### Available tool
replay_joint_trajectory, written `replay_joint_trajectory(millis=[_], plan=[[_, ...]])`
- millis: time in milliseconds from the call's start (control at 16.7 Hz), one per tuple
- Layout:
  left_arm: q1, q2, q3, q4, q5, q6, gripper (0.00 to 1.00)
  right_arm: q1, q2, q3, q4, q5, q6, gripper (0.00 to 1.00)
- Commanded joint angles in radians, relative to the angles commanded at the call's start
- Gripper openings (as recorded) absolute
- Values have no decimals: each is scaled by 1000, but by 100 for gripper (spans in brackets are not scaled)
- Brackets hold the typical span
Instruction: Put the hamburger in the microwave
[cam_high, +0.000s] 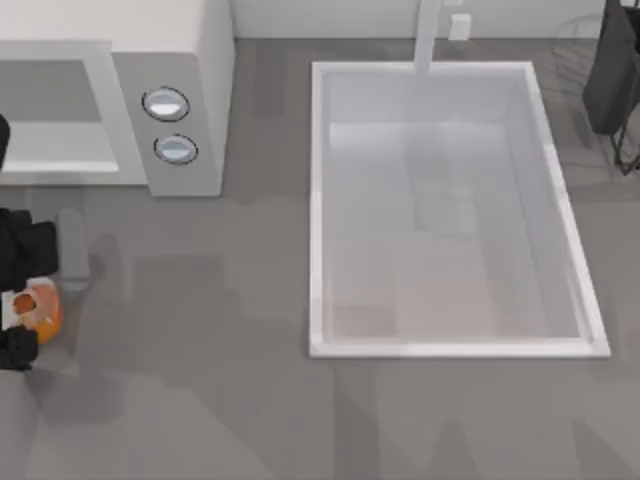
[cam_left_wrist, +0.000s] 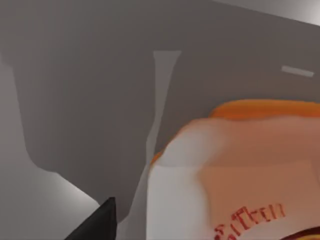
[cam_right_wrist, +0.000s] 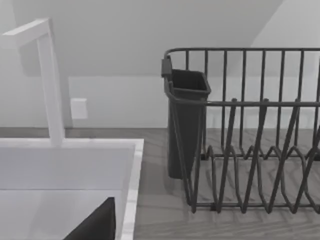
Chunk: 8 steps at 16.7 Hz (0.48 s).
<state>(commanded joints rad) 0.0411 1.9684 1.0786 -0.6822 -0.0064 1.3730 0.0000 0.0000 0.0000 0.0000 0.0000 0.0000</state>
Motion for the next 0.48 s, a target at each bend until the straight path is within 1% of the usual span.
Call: replay_joint_trajectory(millis=[60, 120, 480], plan=[[0, 0, 0, 0, 0, 0, 2, 0, 0, 0, 0, 0, 0, 100], [0, 0, 0, 0, 0, 0, 0, 0, 0, 0, 0, 0, 0, 100], [0, 0, 0, 0, 0, 0, 0, 0, 0, 0, 0, 0, 0, 100]])
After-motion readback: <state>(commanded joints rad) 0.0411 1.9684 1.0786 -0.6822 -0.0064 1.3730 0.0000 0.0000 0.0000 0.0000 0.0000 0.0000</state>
